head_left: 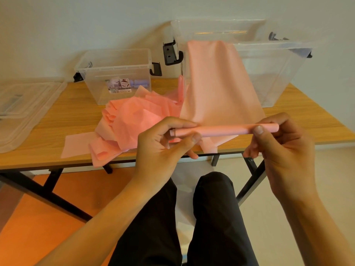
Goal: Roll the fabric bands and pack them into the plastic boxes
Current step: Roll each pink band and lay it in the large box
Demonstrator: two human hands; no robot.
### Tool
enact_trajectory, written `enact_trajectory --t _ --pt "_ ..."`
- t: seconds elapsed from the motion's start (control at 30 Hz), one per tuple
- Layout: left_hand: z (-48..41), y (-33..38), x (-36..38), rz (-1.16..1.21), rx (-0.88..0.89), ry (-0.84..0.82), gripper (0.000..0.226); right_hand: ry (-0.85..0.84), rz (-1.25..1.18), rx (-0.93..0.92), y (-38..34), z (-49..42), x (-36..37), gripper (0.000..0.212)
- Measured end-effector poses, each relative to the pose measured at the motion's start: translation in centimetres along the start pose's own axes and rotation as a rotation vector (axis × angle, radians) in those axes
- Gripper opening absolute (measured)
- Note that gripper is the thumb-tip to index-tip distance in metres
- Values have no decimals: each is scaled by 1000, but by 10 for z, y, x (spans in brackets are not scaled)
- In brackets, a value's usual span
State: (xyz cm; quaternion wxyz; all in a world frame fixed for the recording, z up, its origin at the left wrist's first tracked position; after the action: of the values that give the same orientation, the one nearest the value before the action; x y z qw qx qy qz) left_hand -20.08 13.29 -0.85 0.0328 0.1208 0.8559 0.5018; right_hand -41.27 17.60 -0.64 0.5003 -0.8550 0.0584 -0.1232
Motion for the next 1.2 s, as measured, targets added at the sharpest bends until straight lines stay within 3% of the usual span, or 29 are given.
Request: enact_trajectory --t 0.17,0.4,0.6,1.2 --pt "3 0 -1 -13 15 53 19 -16 19 1 3 0 5 32" --pt "4 0 -3 -29 0 83 8 -78 45 -8 0 0 3 22" --pt "1 2 1 -14 -13 15 22 -20 28 15 0 1 0 16" --pt "5 0 0 -47 -7 76 10 -29 34 36 -1 -1 2 21"
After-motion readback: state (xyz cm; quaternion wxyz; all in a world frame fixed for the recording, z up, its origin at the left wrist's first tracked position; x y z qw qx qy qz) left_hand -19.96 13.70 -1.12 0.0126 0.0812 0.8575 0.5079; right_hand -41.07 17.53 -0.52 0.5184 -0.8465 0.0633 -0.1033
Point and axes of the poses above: each hand's wrist, its own z-axis away from the middle knuckle, its own x-axis out of the palm, y = z × x, the point moved 3 cm from there along -z, towards the middle knuckle, and after that the axes turned 3 degrees about -z, right-handed, at the moved point
